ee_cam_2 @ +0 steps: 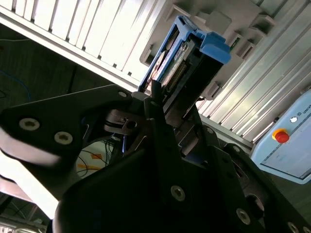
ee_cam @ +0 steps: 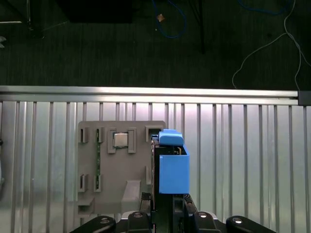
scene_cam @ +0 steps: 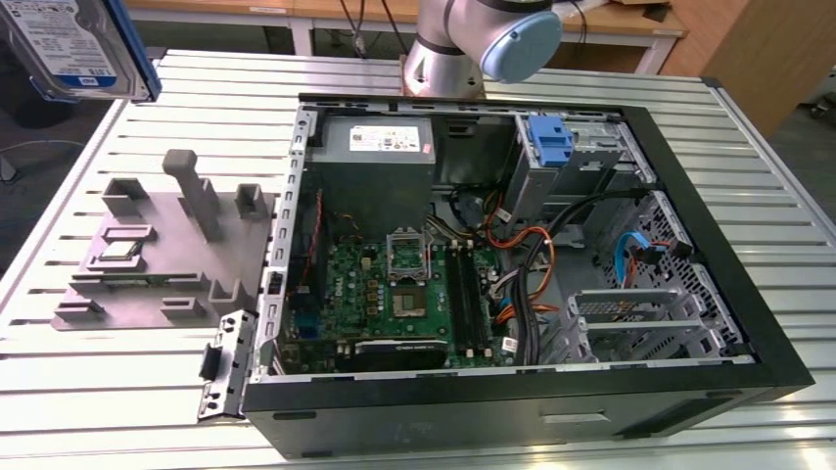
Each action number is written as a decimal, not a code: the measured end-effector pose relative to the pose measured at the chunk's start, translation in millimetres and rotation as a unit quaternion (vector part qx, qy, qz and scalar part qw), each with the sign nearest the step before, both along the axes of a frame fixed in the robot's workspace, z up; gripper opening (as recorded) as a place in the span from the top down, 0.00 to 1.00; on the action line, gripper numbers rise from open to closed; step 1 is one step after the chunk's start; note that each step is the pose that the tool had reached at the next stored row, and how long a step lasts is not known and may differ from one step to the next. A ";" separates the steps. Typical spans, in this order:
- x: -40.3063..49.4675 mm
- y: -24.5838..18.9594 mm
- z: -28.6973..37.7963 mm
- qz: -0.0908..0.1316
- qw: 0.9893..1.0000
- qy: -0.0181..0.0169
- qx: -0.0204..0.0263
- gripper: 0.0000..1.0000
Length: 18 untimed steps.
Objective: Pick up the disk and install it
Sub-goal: 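Pick up the disk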
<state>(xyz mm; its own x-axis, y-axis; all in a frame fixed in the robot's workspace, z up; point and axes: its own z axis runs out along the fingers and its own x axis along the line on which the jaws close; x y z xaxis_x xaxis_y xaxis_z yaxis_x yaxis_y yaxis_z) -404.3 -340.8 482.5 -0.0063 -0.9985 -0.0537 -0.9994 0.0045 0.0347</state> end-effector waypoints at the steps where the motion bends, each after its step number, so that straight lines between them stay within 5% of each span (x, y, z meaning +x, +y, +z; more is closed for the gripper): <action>1: 1.4 0.0 0.0 0.000 1.000 0.000 0.000 0.65; 18: 18.4 0.0 0.0 0.000 1.000 0.000 0.000 0.65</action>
